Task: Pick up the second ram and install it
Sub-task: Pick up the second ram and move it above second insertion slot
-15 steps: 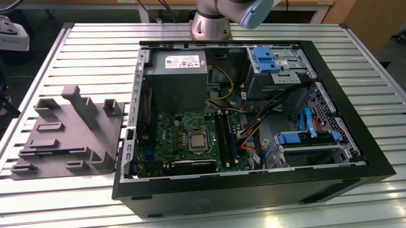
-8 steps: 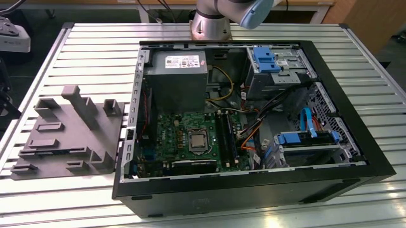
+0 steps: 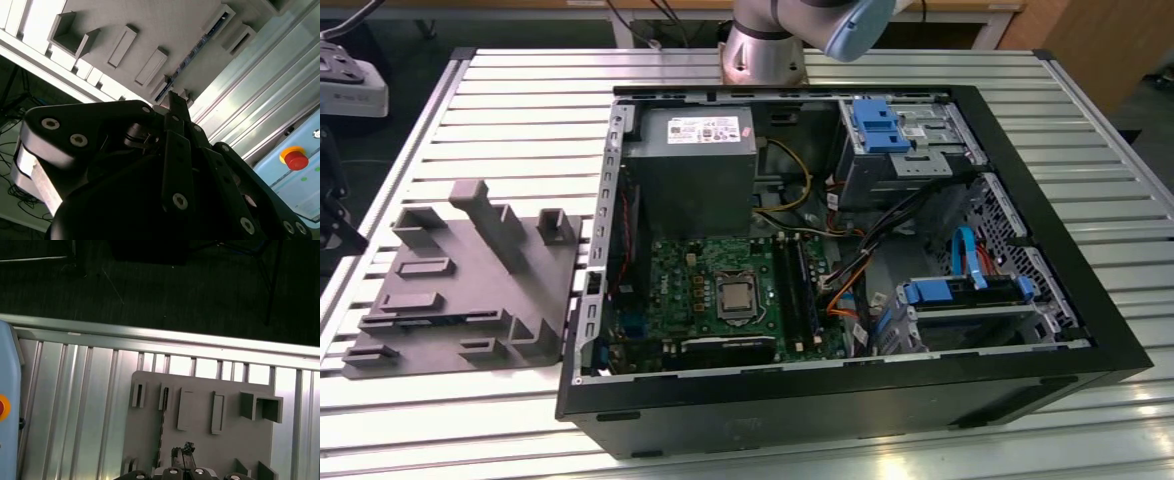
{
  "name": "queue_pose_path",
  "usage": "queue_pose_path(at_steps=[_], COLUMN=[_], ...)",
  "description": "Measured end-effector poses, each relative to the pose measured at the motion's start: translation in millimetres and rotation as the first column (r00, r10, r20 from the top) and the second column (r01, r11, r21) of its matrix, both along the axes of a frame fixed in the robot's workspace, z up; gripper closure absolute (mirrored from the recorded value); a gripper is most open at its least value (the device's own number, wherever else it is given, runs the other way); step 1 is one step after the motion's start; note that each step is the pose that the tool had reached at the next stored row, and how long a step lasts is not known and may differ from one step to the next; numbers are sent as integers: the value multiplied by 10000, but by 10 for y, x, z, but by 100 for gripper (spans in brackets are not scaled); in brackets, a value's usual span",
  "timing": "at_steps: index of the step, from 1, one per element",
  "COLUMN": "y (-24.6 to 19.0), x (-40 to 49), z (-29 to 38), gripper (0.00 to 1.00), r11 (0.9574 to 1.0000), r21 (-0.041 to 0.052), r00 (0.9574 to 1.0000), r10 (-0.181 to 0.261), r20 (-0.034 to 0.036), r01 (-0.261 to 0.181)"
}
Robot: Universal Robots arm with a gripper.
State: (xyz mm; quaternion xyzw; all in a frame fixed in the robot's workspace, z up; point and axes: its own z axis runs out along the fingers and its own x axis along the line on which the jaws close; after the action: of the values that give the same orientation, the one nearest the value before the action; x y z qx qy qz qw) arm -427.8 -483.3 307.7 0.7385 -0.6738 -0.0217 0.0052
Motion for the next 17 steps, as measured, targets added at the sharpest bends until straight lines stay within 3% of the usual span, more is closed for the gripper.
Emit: queue_pose_path(at_steps=[17], y=[-27], x=[-10], z=[-143], gripper=[89], r11=[10000], r21=[-1], r00=[10000], r10=[-6], r20=[0], r01=[6])
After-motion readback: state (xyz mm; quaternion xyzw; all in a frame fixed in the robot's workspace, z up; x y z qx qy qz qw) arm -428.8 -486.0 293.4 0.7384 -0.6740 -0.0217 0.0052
